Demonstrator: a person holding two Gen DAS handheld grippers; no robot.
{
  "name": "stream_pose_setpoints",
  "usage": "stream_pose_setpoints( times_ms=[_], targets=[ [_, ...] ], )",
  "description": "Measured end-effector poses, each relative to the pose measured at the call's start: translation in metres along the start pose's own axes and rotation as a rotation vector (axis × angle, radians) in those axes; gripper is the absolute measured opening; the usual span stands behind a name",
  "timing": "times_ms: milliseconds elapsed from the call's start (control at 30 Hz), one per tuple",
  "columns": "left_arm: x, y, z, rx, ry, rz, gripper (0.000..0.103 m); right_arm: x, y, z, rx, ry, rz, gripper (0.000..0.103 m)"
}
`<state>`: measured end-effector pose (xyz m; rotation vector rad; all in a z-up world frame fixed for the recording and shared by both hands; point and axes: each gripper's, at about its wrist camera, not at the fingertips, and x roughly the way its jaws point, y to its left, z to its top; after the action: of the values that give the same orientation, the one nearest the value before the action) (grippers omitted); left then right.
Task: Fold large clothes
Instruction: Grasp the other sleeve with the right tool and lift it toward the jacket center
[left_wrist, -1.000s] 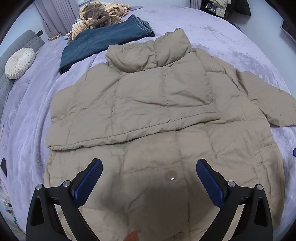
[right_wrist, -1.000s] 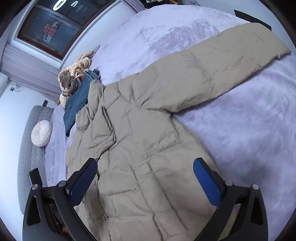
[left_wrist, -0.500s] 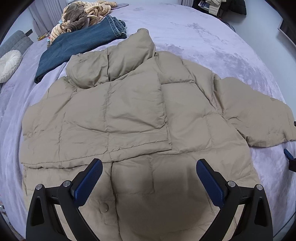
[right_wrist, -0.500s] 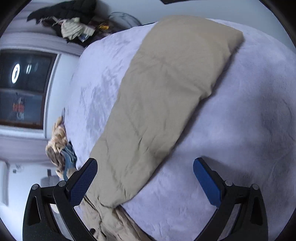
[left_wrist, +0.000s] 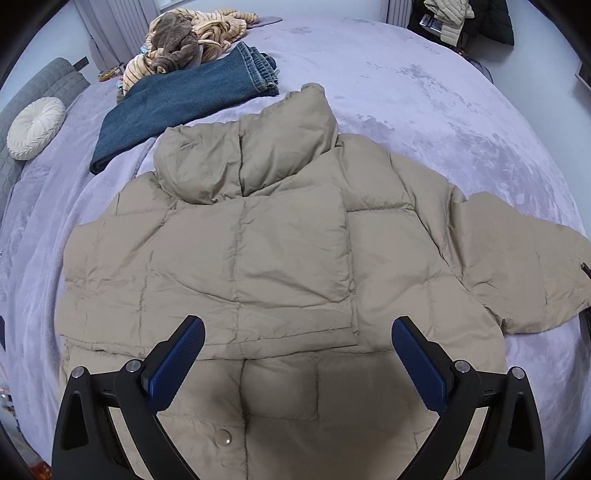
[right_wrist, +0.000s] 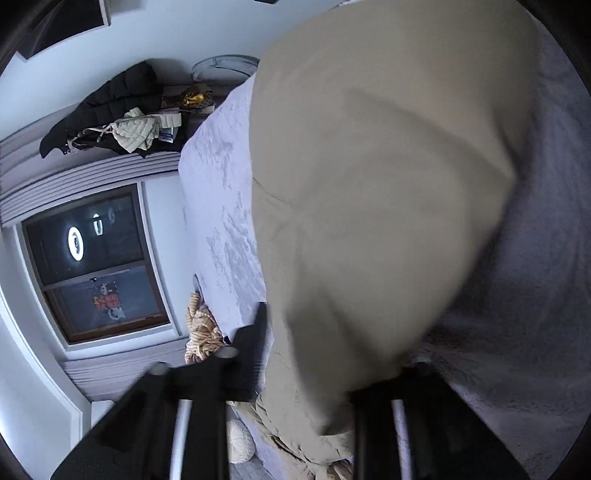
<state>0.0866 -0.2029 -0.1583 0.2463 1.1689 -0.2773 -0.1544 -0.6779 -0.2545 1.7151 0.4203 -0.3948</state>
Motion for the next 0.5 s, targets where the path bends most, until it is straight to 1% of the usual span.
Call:
stream_pose_setpoints(
  times_ms=[67,133,267,367,500],
  targets=[
    [-0.003,0.011,0.001,-0.008,-0.013,0.014,0.102,0.002,0.008,-0.004,-0.04,-0.005,-0.005,0.007],
    [-0.004,0.024,0.002,-0.025,-0.021,0.023,0.102,0.005,0.028,-0.014,-0.12,0.005,-0.008,0.007],
    [-0.004,0.058,0.0,-0.067,-0.034,0.036,0.102,0.015,0.088,-0.049,-0.36,0.052,-0.024,0.007],
    [-0.002,0.085,-0.004,-0.096,-0.045,0.039,0.102,0.032,0.135,-0.091,-0.544,0.094,-0.034,0.007],
    [0.001,0.123,-0.008,-0.133,-0.046,0.037,0.102,0.065,0.193,-0.177,-0.815,0.157,-0.052,0.007]
  ],
)
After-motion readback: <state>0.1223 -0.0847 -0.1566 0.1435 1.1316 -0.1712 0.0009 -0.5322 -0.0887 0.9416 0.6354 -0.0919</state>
